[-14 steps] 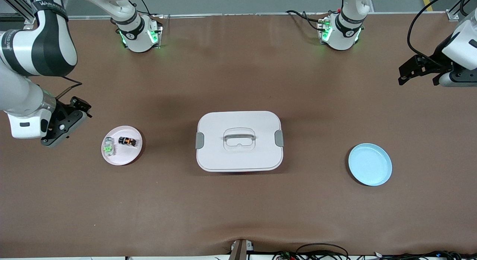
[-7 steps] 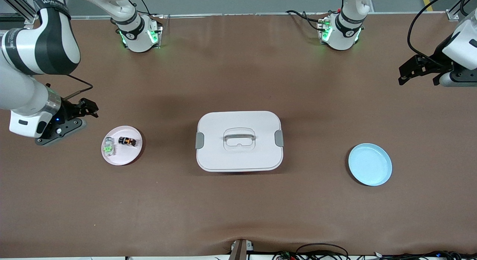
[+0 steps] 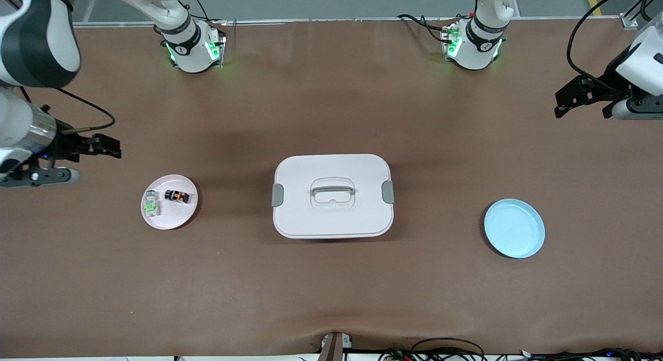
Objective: Transfer orange switch to right arm and place
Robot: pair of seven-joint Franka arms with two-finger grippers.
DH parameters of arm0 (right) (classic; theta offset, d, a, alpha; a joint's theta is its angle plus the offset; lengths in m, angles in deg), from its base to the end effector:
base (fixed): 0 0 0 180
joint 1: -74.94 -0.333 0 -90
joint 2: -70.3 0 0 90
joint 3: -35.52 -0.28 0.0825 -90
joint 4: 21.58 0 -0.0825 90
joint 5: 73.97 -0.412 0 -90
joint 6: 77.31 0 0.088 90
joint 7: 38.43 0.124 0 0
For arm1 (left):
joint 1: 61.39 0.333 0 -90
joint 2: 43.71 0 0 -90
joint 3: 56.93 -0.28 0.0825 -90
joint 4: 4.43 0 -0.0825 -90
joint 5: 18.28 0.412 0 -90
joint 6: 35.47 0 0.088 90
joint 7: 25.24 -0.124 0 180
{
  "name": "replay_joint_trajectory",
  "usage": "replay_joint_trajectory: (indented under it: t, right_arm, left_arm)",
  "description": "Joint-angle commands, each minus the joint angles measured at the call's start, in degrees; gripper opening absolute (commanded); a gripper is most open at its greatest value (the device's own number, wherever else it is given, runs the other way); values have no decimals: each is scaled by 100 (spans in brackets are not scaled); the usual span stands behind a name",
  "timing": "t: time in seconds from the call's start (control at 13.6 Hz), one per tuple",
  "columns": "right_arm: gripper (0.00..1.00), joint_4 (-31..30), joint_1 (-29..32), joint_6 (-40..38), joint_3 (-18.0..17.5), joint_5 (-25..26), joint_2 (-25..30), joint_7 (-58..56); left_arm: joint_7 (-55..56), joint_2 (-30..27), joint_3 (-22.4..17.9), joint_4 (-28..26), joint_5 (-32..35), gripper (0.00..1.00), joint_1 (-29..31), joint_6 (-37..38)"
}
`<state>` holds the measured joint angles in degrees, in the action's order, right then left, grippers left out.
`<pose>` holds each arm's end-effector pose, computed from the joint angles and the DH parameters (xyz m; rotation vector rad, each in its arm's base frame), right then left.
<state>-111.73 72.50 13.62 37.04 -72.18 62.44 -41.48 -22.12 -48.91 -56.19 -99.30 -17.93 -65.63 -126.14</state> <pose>0.6115 0.0067 0.4896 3.1011 0.1113 -0.1929 0.5564 -0.0480 0.5817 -3.1350 0.0509 -0.0281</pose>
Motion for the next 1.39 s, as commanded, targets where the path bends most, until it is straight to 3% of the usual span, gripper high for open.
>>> replay_joint_trajectory:
  t: [0.0, 0.44, 1.32]
  right_arm:
    - [100, 462, 190, -145, -28, -91, -13, 216]
    - [100, 990, 314, -145, -28, -100, -13, 234]
    - [100, 1211, 419, -717, -63, -328, 74, 348]
  left_arm:
    - [-66, -34, 23, 66, -61, 100, 11, 93]
    - [-136, -112, 40, 31, -25, 100, 11, 137]
    - [-136, -314, 40, -241, 1, 100, 20, 137]
